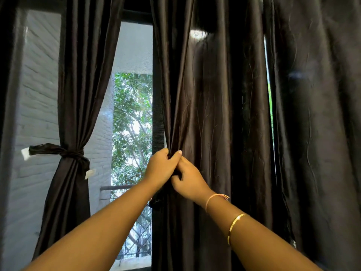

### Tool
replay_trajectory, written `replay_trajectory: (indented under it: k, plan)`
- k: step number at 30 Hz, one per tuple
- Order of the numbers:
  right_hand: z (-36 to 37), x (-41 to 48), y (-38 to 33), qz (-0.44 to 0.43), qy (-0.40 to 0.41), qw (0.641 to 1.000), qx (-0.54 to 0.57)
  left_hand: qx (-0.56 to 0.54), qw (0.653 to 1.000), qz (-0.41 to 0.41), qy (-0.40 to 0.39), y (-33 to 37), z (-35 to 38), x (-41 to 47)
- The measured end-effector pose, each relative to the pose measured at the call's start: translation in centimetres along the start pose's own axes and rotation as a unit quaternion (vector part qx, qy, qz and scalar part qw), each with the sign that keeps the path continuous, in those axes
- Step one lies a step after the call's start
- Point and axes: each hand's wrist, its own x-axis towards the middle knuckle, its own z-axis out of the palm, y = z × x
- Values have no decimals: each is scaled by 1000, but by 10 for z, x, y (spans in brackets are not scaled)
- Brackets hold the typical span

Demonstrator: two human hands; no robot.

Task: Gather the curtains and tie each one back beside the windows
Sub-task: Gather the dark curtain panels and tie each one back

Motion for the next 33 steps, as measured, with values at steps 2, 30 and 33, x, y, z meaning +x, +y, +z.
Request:
replay_trajectory:
  k: [2,30,33]
  plan:
    - [-10,0,-3,7,-5,1000,8,99,993,28,55,2,6,0]
    - [-23,46,-26,-19,59,962,-264,111,986,96,77,-23,-32,-11]
    - [-4,71,-59,-77,19,965,-250,98,987,89,91,-34,-59,-7]
